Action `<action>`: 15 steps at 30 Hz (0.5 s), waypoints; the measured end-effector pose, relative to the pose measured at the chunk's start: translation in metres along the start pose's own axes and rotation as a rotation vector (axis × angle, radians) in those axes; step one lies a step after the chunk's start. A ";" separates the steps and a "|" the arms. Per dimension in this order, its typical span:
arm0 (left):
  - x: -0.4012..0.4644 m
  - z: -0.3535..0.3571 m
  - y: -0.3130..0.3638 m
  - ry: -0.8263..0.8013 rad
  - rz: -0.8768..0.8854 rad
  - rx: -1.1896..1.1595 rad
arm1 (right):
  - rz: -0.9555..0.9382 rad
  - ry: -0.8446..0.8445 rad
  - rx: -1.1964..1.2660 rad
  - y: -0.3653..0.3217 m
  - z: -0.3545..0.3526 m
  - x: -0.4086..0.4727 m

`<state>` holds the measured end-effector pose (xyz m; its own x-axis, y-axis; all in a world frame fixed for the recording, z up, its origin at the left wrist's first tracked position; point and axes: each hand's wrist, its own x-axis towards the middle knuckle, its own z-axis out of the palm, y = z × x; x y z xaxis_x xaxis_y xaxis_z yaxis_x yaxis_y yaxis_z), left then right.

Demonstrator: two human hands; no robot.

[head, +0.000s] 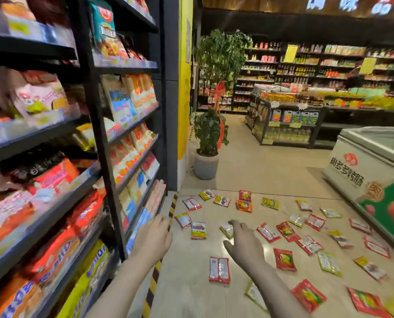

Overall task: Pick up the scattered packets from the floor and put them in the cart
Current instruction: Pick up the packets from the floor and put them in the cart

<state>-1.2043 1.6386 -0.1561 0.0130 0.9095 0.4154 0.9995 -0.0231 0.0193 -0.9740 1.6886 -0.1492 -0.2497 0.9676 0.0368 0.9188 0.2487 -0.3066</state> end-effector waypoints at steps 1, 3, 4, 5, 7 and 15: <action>0.023 0.012 -0.009 -0.027 -0.014 -0.012 | 0.008 -0.010 -0.002 -0.002 0.004 0.026; 0.061 0.043 -0.027 -0.094 -0.067 -0.086 | 0.028 -0.035 0.000 -0.003 0.016 0.074; 0.079 0.059 -0.035 -0.132 -0.097 -0.130 | 0.039 -0.048 0.001 -0.001 0.024 0.099; 0.094 0.071 -0.041 -0.167 -0.127 -0.162 | 0.048 -0.061 0.000 0.000 0.030 0.119; 0.130 0.106 -0.057 -0.183 -0.149 -0.189 | 0.068 -0.074 0.013 0.006 0.044 0.168; 0.334 0.261 -0.116 -0.261 -0.132 -0.225 | 0.151 -0.128 0.076 0.044 0.112 0.421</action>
<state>-1.3084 2.0534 -0.2569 -0.0801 0.9853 0.1510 0.9626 0.0371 0.2685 -1.0727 2.1021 -0.2536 -0.1522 0.9791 -0.1346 0.9242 0.0927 -0.3704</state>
